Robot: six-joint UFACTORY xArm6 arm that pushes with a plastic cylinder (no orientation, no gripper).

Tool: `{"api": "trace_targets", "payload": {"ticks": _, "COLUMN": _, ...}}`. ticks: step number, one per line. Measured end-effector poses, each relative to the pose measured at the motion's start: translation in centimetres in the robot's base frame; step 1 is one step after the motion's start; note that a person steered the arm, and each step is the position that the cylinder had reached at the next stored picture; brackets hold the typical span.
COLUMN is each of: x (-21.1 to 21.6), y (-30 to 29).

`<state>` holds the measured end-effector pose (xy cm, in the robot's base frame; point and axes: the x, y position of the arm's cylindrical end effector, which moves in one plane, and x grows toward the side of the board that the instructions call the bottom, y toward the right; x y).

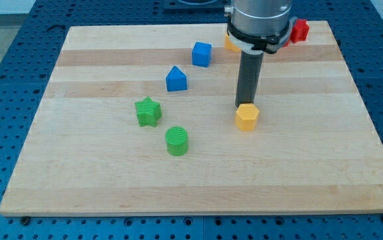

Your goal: Move yellow heart slightly down

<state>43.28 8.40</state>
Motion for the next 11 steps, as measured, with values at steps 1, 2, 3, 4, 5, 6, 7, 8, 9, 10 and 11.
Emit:
{"api": "trace_targets", "payload": {"ticks": 1, "x": -8.5, "y": 0.3}}
{"api": "trace_targets", "payload": {"ticks": 2, "x": -12.6, "y": 0.3}}
{"api": "trace_targets", "payload": {"ticks": 3, "x": -13.3, "y": 1.3}}
{"api": "trace_targets", "payload": {"ticks": 4, "x": -13.4, "y": 3.9}}
{"api": "trace_targets", "payload": {"ticks": 5, "x": -18.0, "y": 4.0}}
{"api": "trace_targets", "payload": {"ticks": 6, "x": -21.8, "y": 3.0}}
{"api": "trace_targets", "payload": {"ticks": 7, "x": -22.2, "y": 2.4}}
{"api": "trace_targets", "payload": {"ticks": 8, "x": -20.0, "y": 1.2}}
{"api": "trace_targets", "payload": {"ticks": 9, "x": -18.6, "y": 0.4}}
{"api": "trace_targets", "payload": {"ticks": 10, "x": -18.6, "y": 0.4}}
{"api": "trace_targets", "payload": {"ticks": 11, "x": -20.5, "y": 0.3}}
